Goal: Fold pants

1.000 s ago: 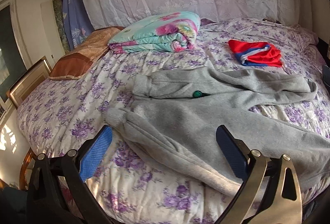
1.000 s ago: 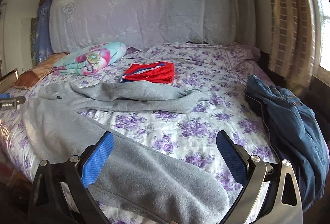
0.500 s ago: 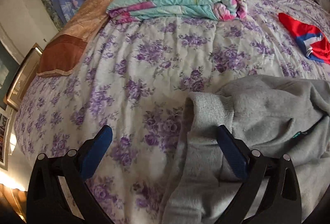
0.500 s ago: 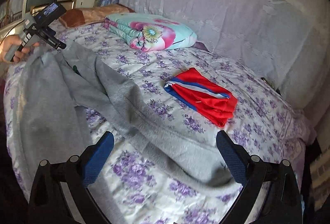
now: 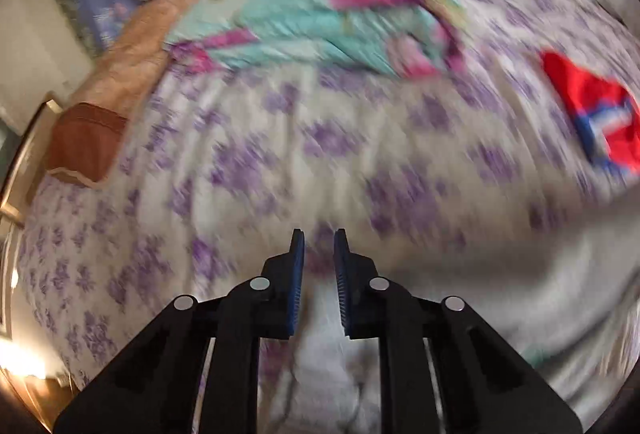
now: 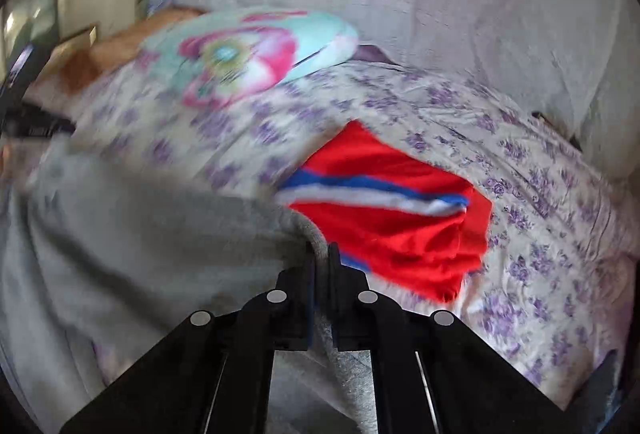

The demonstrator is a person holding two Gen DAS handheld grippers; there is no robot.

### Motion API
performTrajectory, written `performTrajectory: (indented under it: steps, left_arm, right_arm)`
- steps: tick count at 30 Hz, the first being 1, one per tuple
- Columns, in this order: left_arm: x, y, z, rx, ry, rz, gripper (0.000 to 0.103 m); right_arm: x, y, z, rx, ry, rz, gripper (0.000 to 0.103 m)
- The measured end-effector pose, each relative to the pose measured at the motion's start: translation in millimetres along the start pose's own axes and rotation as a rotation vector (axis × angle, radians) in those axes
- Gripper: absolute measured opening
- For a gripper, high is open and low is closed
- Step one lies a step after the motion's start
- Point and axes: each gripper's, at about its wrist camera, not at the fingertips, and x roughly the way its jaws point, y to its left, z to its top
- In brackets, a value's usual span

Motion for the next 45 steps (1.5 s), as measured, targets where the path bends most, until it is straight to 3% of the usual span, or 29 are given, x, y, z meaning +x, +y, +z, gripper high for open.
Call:
performTrajectory:
  steps: [1,2,3,4,6,7,8,9,10,11,12,14,18,21,24,25,26,27,28,32,34,36,38,40,41,45]
  left_arm:
    - [7,1,14,-0.031,-0.021,0.066,0.016]
    - [16,2,24,-0.048,-0.020,0.137,0.016]
    - [26,4,32,-0.076,0.006,0.179,0.016]
    - [31,8,36,-0.114,0.038,0.175,0.016]
    - [14,10,35,-0.156,0.007,0.115,0.016]
    - [-4,6,30,-0.143,-0.042,0.105,0.027]
    - [-22,2,21,-0.119,-0.086,0.100,0.040]
    - [-38,-5,10,-0.092,-0.129,0.089,0.072]
    - [-56,-13,-4,-0.062,-0.182,0.070,0.089]
    - [-70,-22,-16,-0.032,-0.227,0.056,0.089]
    - [-80,-32,-24,0.003,-0.253,0.049,0.089]
    - [-89,-52,-43,0.068,-0.260,-0.013,0.089]
    - [-83,-91,-70,0.144,-0.211,-0.099,0.089]
    - [-74,-120,-84,0.189,-0.203,-0.086,0.089]
    - [-53,-132,-87,0.180,-0.153,-0.062,0.089]
    - [-44,-133,-89,0.178,-0.133,-0.042,0.089]
    - [-34,-134,-90,0.179,-0.109,-0.025,0.089]
    - [-27,-134,-93,0.178,-0.090,-0.020,0.089]
    - [-20,-133,-96,0.175,-0.065,-0.008,0.089]
    - [-21,-129,-104,0.194,-0.060,-0.025,0.089]
    - [-22,-133,-106,0.220,-0.071,-0.043,0.090]
    - [-17,-140,-108,0.246,-0.061,-0.021,0.090]
    - [-13,-140,-108,0.254,-0.035,-0.027,0.090]
    - [-17,-138,-111,0.259,-0.035,-0.038,0.090]
    - [-18,-136,-114,0.263,-0.033,-0.041,0.090]
    - [-19,-136,-123,0.304,-0.019,-0.026,0.092]
  right_arm:
    - [17,-2,7,0.013,0.012,-0.031,0.012]
    - [39,-2,11,0.016,0.042,-0.110,0.033]
    - [60,-1,11,0.004,0.084,-0.188,0.045]
    - [73,0,9,-0.030,0.113,-0.260,0.045]
    - [55,-16,9,0.030,0.051,-0.229,0.046]
    - [34,-30,7,0.095,0.007,-0.195,0.049]
    - [7,-48,3,0.155,-0.032,-0.155,0.061]
    - [-16,-63,-4,0.187,-0.059,-0.133,0.075]
    - [-41,-78,-16,0.212,-0.084,-0.142,0.081]
    - [-62,-92,-32,0.238,-0.087,-0.176,0.088]
    - [-75,-105,-49,0.275,-0.068,-0.193,0.088]
    - [-91,-129,-92,0.407,-0.001,-0.147,0.088]
    - [-97,-159,-181,0.796,0.062,-0.017,0.088]
    - [-85,-162,-208,0.971,0.032,0.042,0.088]
    - [-42,-164,-215,1.098,0.086,0.139,0.085]
    - [-28,-162,-209,1.082,0.083,0.121,0.075]
    - [-20,-158,-197,1.022,0.074,0.079,0.020]
    - [-17,-155,-187,0.939,0.068,0.034,0.013]
    - [-28,-155,-178,0.893,0.016,-0.061,0.013]
    - [-107,-148,-160,0.748,-0.173,-0.266,0.013]
    - [-112,-148,-162,0.682,-0.134,-0.343,0.018]
    - [-74,-168,-181,0.673,0.051,-0.323,0.035]
    - [-36,-188,-222,0.753,0.214,-0.276,0.054]
    - [-56,-193,-238,0.815,0.115,-0.247,0.068]
    - [-71,-192,-237,0.815,0.102,-0.297,0.075]
    - [-113,-174,-223,0.739,-0.014,-0.397,0.075]
